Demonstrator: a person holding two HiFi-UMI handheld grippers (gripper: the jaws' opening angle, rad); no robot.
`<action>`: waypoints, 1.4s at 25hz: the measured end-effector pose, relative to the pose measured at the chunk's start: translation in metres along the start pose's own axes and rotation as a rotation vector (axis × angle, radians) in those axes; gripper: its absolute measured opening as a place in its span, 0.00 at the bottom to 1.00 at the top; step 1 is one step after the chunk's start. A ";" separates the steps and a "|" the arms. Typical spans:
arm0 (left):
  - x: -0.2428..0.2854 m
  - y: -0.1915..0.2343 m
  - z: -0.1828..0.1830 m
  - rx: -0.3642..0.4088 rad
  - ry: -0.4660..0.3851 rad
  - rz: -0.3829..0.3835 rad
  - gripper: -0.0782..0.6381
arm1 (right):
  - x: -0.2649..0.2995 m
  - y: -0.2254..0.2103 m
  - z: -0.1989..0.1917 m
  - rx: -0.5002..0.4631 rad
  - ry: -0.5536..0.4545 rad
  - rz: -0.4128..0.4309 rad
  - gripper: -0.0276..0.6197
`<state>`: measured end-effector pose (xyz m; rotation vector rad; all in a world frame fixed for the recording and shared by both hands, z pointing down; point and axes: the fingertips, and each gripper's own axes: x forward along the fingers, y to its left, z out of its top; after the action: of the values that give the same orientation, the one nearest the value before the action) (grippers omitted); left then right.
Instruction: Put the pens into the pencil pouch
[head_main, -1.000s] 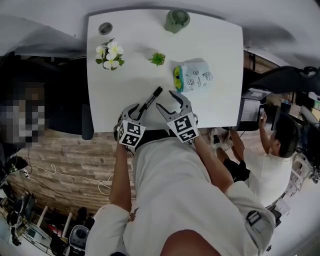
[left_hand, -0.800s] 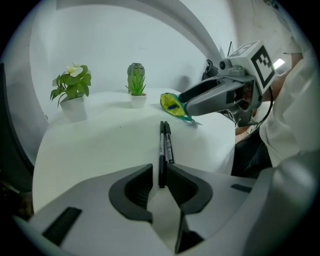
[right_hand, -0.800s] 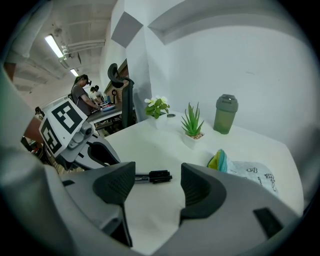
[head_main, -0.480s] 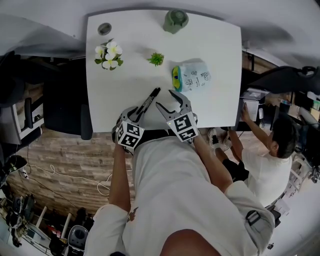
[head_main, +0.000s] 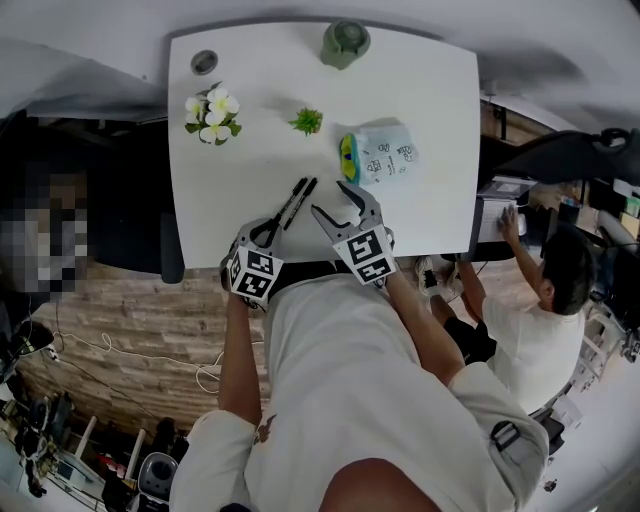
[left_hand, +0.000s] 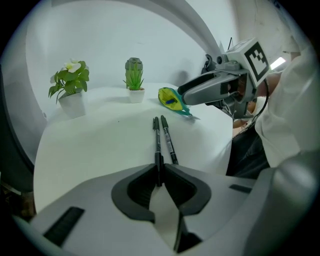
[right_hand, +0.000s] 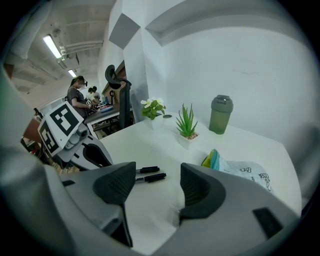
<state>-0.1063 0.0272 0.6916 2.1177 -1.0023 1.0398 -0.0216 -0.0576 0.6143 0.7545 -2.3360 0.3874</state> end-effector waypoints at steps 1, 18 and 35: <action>-0.001 0.000 0.001 0.000 -0.002 -0.003 0.18 | 0.000 -0.001 0.000 0.000 -0.001 -0.001 0.48; -0.005 0.000 0.056 0.113 -0.047 -0.058 0.18 | -0.008 -0.063 -0.002 -0.023 0.084 -0.208 0.39; 0.015 -0.013 0.091 0.226 -0.013 -0.148 0.18 | -0.009 -0.101 -0.027 0.011 0.248 -0.270 0.09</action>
<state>-0.0531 -0.0391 0.6530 2.3424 -0.7501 1.1099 0.0585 -0.1221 0.6361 0.9561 -1.9719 0.3524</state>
